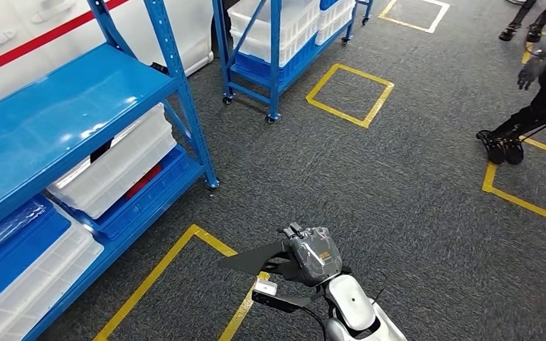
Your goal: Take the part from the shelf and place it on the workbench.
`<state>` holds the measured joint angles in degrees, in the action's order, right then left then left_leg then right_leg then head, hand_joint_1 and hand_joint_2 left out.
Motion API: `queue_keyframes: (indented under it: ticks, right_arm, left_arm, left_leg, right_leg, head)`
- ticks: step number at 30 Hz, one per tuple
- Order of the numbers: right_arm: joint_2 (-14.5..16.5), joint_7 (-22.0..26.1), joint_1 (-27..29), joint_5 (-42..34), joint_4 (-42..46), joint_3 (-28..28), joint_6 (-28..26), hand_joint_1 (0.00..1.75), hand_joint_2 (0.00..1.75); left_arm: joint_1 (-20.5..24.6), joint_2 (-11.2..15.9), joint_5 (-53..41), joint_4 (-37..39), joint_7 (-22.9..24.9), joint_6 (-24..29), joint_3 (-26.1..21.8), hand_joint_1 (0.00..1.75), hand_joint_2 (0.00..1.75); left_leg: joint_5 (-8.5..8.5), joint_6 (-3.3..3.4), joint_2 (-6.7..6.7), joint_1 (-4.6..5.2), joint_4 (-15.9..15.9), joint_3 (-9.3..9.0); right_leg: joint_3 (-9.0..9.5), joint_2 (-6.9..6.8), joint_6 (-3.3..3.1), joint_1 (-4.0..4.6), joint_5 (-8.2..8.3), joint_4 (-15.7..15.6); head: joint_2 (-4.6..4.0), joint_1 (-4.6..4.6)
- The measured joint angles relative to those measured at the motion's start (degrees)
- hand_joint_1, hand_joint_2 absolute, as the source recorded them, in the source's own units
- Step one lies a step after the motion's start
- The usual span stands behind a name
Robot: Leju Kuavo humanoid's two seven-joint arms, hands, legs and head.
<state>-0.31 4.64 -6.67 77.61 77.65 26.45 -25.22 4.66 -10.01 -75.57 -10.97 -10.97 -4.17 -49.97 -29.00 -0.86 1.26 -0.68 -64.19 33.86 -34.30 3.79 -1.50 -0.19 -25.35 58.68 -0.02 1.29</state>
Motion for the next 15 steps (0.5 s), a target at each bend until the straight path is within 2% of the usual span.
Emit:
queue_keyframes:
  ticks: [1, 2, 3, 5, 6, 7, 8, 10, 11, 12, 13, 15]
  right_arm:
    - [0.0, 0.1, 0.0, 0.1, 0.0, -0.2, -0.1, 1.75, 1.75]
    - [0.0, 0.2, 0.0, 0.3, -0.1, -0.3, -0.1, 1.75, 1.75]
    - [0.0, 0.3, -0.1, 0.4, -0.1, -0.4, -0.1, 1.75, 1.75]
    - [0.0, 0.5, -0.3, 0.6, -0.5, -0.5, -0.1, 1.75, 1.75]
    - [0.0, 0.6, -0.4, 0.7, -0.7, -0.6, -0.1, 1.75, 1.75]
    - [0.1, 0.7, -0.8, 0.8, -1.0, -0.6, -0.1, 1.75, 1.75]
    - [0.2, 0.7, -1.3, 0.8, -1.4, -0.7, -0.1, 1.75, 1.75]
    - [0.7, 0.8, -2.3, 0.8, -2.4, -0.7, -0.1, 1.75, 1.75]
    - [1.0, 0.9, -2.7, 0.8, -3.0, -0.7, -0.1, 1.75, 1.75]
    - [1.3, 1.0, -2.9, 0.8, -3.6, -0.7, -0.1, 1.75, 1.75]
    - [1.5, 1.0, -3.2, 0.8, -4.1, -0.7, -0.1, 1.75, 1.75]
    - [2.0, 1.1, -3.8, 0.8, -5.0, -0.7, -0.2, 1.75, 1.75]
  left_arm:
    - [-0.1, -0.1, 0.0, 0.0, 0.0, 0.1, 0.0, 0.00, 1.75]
    - [-0.1, -0.1, 0.1, 0.0, 0.0, 0.1, 0.0, 0.00, 1.75]
    - [-0.1, -0.3, 0.2, 0.0, 0.0, 0.1, 0.0, 0.00, 1.75]
    - [-0.1, -0.5, 0.3, 0.0, 0.1, 0.0, 0.0, 0.00, 1.75]
    - [-0.1, -0.6, 0.3, 0.0, 0.2, 0.0, 0.0, 0.00, 1.75]
    - [-0.1, -0.6, 0.4, 0.0, 0.2, -0.1, 0.0, 0.00, 1.75]
    - [0.0, -0.7, 0.4, 0.0, 0.3, -0.1, 0.0, 0.00, 1.75]
    - [-0.1, -0.8, 0.5, 0.0, 0.5, -0.1, -0.1, 0.00, 1.75]
    - [-0.2, -0.8, 0.6, 0.0, 0.7, -0.1, -0.1, 0.00, 1.75]
    - [-0.2, -0.8, 0.7, 0.0, 0.7, -0.1, -0.1, 0.00, 1.75]
    - [-0.2, -0.8, 0.8, 0.0, 0.8, -0.1, -0.2, 0.00, 1.75]
    - [-0.2, -0.9, 1.1, 0.0, 0.9, -0.1, -0.2, 0.00, 1.75]
  left_leg:
    - [1.09, 0.16, 0.96, -0.07, 3.1, -1.30]
    - [1.50, 0.32, 1.75, -0.07, 4.9, -2.01]
    - [1.32, 0.50, 2.05, -0.01, 5.4, -2.17]
    - [1.71, 1.14, 1.16, -0.02, 5.9, -2.28]
    - [1.97, 1.53, 0.68, -0.11, 6.2, -2.41]
    - [2.23, 1.97, 0.11, -0.16, 6.6, -2.52]
    - [2.41, 2.28, -0.47, -0.15, 6.8, -2.58]
    - [2.47, 2.59, -1.65, 0.10, 6.9, -2.50]
    - [2.46, 2.59, -2.24, 0.18, 6.9, -2.45]
    - [2.43, 2.56, -2.79, 0.21, 6.9, -2.44]
    - [2.39, 2.50, -3.27, 0.23, 6.8, -2.44]
    - [2.18, 2.19, -4.14, 0.24, 6.6, -2.52]
  right_leg:
    - [-0.17, 0.64, 0.24, 0.00, 0.00, 0.2]
    - [-0.41, 1.18, 0.57, -0.05, 0.08, 0.3]
    - [-0.66, 1.65, 0.95, -0.13, 0.24, 0.3]
    - [-0.96, 2.29, 1.69, -0.34, 0.48, 0.3]
    - [-1.11, 1.83, 1.96, -0.31, 0.31, 0.5]
    - [-1.77, 0.66, 2.15, -0.23, -0.60, 1.8]
    - [-2.97, -0.84, 2.25, -0.21, -2.09, 4.4]
    - [-6.64, -3.07, 2.48, -0.32, -5.79, 12.1]
    - [-8.07, -3.36, 2.59, -0.47, -6.79, 15.1]
    - [-8.59, -3.48, 2.68, -0.59, -6.77, 16.4]
    - [-7.92, -3.62, 2.73, -0.67, -5.69, 15.2]
    - [-3.78, -4.75, 2.60, -0.67, -2.24, 7.5]
  head:
    - [0.00, 0.00]
    - [0.00, 0.00]
    - [0.00, 0.00]
    - [0.00, 0.00]
    - [0.00, 0.00]
    - [0.00, -0.01]
    - [0.00, 0.00]
    - [0.00, -0.01]
    - [0.00, -0.01]
    - [0.00, -0.01]
    - [0.00, 0.00]
    - [0.00, 0.00]
